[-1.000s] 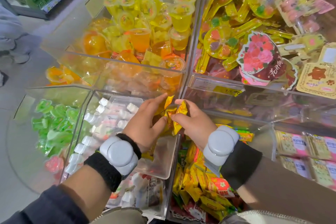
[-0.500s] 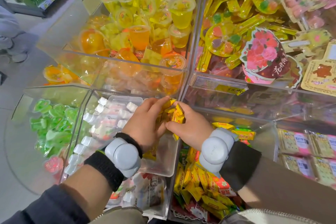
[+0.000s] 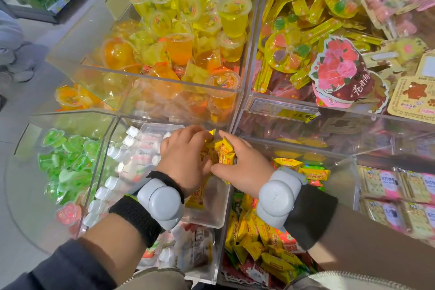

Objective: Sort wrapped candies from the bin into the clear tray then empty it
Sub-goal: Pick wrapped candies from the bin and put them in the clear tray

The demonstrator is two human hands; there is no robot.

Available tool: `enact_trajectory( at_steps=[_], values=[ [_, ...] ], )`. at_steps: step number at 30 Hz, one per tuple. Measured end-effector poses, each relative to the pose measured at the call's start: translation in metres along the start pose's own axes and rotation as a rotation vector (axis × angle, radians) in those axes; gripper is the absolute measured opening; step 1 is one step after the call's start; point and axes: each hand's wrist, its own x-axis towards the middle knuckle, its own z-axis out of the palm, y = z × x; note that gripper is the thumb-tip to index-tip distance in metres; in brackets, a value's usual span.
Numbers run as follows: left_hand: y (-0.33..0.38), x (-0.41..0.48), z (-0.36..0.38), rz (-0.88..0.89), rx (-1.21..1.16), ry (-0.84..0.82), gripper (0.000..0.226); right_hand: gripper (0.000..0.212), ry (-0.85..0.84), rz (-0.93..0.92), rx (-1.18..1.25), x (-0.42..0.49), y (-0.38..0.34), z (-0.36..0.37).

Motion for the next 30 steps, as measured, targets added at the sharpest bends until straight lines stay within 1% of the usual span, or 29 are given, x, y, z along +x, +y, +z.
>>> enact_trajectory(
  at_steps=[8, 14, 18, 25, 27, 30],
  values=[
    [-0.001, -0.003, 0.005, 0.003, 0.000, 0.007, 0.048, 0.079, -0.009, -0.024, -0.009, -0.004, 0.000, 0.003],
    [0.000, -0.003, 0.005, 0.010, -0.010, -0.035, 0.058, 0.080, -0.037, -0.044, 0.011, -0.010, 0.000, 0.001],
    [0.001, -0.003, 0.006, 0.025, 0.011, -0.075, 0.053, 0.077, -0.039, -0.056, 0.011, -0.014, 0.000, 0.002],
    [0.004, -0.001, 0.007, 0.055, 0.087, -0.114, 0.032, 0.060, -0.015, -0.042, 0.025, -0.016, 0.005, 0.001],
    [0.005, -0.002, 0.007, 0.049, 0.081, -0.121, 0.030, 0.058, 0.005, -0.038, 0.038, -0.016, 0.006, 0.000],
    [0.006, -0.004, 0.008, 0.033, 0.060, -0.085, 0.033, 0.058, 0.026, -0.043, 0.040, -0.016, 0.009, -0.002]
  ],
)
